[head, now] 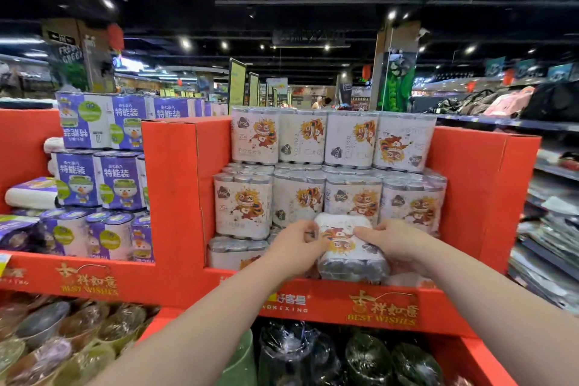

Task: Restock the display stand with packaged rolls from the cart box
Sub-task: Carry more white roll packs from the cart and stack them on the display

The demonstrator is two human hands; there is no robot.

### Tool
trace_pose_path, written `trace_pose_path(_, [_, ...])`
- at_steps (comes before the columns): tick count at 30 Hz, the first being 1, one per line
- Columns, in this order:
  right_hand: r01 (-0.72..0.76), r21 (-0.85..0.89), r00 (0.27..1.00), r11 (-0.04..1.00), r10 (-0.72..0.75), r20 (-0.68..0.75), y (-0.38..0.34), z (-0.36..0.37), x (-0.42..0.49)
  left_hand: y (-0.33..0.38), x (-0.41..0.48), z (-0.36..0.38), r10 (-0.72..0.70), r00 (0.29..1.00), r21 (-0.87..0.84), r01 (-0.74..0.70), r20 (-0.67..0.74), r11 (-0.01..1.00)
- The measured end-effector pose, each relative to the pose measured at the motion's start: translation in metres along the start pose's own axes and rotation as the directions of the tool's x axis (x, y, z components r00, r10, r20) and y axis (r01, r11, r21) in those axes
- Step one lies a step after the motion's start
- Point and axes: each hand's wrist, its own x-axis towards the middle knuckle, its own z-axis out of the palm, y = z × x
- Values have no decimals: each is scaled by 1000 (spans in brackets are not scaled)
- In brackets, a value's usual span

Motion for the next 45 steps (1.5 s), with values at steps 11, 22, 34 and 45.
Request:
trace_pose_path(11, [572,-224,820,789,-551,156,-45,-16,-36,5,-10,-34,-1,999,-512,-26,-51,859])
trace_pose_path(22, [270,377,956,886,-295,8,-51,23,-25,-6,-20,-38,-11,988,-918,-138,-153,372])
trace_pose_path(34, [403,-38,898,915,-403,-175,-64,18,-4,-33,10,-80,434,824,681,-82,-364,727])
trace_pose_path(45, [282,-209,898,936,-335,-286,-60,49,11,-32,26,-82,384,889,768,-59,-251,638])
